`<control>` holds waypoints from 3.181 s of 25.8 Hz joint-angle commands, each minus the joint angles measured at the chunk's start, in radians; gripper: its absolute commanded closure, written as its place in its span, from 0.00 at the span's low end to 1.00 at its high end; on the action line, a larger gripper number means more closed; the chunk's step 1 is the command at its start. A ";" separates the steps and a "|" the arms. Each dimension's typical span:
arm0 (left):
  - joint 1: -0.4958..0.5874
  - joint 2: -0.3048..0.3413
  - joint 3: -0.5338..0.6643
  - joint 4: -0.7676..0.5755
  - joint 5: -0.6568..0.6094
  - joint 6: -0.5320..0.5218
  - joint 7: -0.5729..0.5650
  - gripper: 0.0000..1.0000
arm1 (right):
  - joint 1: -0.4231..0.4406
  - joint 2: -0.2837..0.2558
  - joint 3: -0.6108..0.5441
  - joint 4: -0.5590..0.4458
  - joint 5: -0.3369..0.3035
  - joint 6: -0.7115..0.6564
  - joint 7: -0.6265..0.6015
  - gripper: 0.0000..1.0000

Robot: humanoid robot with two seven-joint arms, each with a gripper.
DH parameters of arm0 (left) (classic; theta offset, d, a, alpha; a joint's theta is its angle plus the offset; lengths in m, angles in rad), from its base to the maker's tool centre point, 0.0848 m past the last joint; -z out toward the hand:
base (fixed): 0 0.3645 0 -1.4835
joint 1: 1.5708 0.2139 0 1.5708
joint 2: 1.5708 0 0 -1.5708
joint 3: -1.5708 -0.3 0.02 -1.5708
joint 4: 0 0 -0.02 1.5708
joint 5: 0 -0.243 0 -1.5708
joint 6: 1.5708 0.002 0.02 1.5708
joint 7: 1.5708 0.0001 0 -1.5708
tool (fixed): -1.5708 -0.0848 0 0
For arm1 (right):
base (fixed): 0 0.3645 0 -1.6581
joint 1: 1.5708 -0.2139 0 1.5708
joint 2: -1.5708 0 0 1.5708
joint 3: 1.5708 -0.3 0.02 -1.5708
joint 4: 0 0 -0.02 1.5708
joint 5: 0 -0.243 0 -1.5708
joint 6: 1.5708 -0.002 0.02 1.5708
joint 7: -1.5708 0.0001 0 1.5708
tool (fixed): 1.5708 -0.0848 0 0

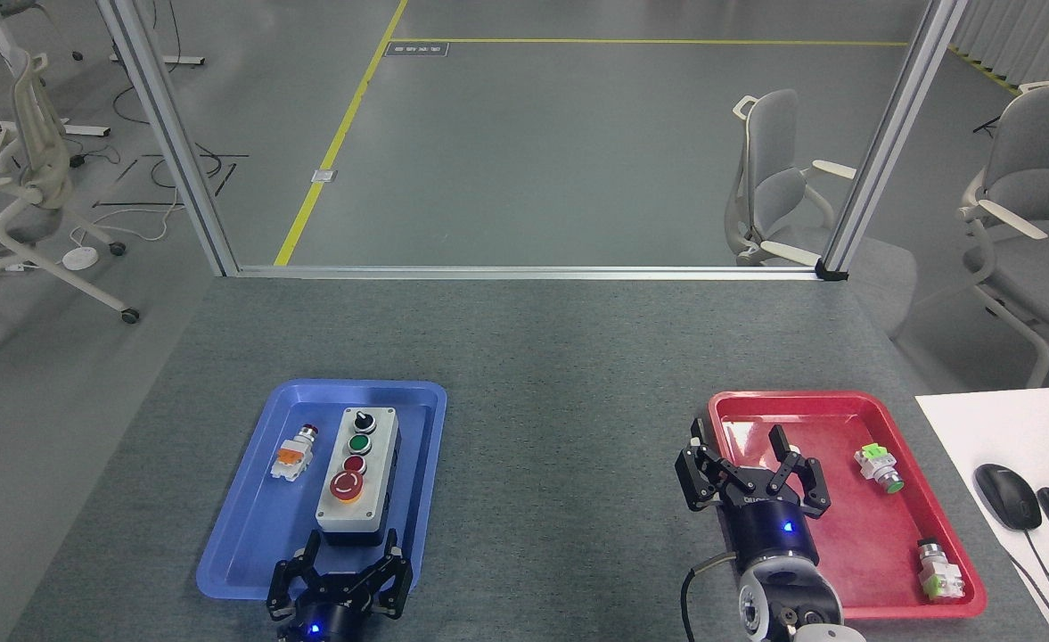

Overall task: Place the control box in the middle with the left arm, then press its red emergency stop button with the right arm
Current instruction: 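Grasp the grey control box with the left gripper and lift it, then carry the control box out of the tray toward the table middle, then lower the control box onto the table and open the left gripper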

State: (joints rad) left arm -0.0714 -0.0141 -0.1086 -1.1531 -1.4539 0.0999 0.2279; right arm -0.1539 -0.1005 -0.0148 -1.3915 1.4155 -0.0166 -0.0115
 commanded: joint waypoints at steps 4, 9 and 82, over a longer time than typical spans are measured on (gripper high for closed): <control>-0.044 0.003 0.004 0.053 0.010 0.001 -0.002 0.01 | 0.007 0.012 -0.002 -0.011 0.043 0.003 -0.004 0.01; -0.087 0.000 0.007 0.099 0.014 0.003 -0.004 0.01 | 0.025 0.015 -0.011 -0.027 0.065 -0.008 -0.041 0.01; -0.455 -0.127 -0.773 0.409 0.141 0.058 -0.122 0.49 | 0.054 0.048 -0.002 -0.024 0.094 0.010 -0.056 0.01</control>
State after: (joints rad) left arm -0.5260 -0.1412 -0.8818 -0.7439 -1.3131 0.1527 0.1096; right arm -0.1017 -0.0535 -0.0183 -1.4159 1.5090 -0.0063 -0.0678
